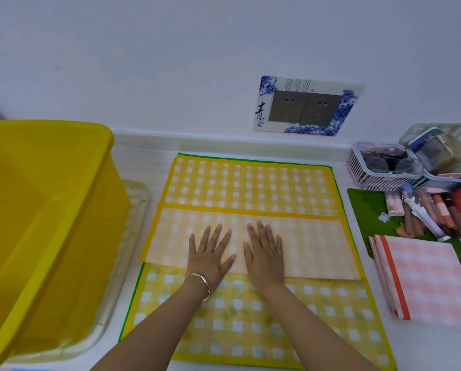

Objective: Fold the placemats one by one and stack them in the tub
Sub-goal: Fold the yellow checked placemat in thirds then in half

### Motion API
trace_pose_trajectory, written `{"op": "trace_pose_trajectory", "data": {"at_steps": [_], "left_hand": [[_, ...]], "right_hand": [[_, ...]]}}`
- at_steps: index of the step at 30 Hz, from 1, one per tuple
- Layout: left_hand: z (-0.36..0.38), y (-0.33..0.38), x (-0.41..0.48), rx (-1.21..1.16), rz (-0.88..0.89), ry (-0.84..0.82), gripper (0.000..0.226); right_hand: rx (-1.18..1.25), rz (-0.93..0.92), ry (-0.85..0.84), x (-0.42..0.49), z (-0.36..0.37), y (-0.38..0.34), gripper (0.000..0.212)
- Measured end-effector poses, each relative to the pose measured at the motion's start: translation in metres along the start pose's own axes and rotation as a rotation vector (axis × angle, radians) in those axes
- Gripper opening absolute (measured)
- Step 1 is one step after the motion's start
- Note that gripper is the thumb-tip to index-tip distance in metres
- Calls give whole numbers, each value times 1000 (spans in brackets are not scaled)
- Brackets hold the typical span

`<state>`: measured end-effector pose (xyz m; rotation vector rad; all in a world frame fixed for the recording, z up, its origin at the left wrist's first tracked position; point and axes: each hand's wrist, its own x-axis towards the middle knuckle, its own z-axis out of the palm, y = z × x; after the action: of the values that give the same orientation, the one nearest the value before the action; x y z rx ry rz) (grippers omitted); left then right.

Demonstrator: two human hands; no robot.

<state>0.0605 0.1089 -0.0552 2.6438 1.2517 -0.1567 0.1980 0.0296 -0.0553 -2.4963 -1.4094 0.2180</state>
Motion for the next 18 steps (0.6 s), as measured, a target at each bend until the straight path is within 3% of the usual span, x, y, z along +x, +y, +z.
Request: {"op": "trace_pose_trajectory", "data": {"at_steps": [8, 13, 18], "left_hand": [[-6, -61, -13, 45, -26, 51, 55], [-9, -82, -18, 20, -30, 91, 78], [-18, -77, -19, -12, -55, 8, 87]], "right_hand": [[-21, -25, 26, 0, 5, 4, 62], [-21, -38, 7, -1, 2, 3, 69], [49, -66, -84, -1, -7, 8, 76]]}}
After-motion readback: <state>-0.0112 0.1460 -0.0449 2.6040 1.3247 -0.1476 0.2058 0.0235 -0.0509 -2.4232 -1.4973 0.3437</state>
